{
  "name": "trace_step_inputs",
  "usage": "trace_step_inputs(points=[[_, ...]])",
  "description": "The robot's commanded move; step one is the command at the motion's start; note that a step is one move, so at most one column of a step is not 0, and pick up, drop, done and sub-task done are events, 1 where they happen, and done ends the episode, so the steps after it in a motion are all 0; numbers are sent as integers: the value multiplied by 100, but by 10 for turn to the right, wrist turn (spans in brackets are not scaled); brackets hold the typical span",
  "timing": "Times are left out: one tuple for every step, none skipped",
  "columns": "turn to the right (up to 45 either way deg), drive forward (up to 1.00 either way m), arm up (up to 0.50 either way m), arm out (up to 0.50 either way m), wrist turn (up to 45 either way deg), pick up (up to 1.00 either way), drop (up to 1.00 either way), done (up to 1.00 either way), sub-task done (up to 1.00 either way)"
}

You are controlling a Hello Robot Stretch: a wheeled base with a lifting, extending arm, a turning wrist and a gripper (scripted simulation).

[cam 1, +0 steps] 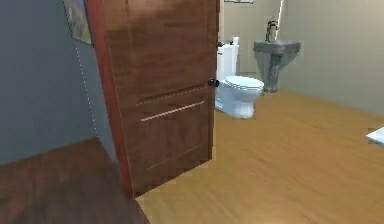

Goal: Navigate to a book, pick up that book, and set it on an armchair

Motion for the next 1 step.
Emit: trace_step_inputs(points=[[450,0,0,0,0,0,0,0,0]])
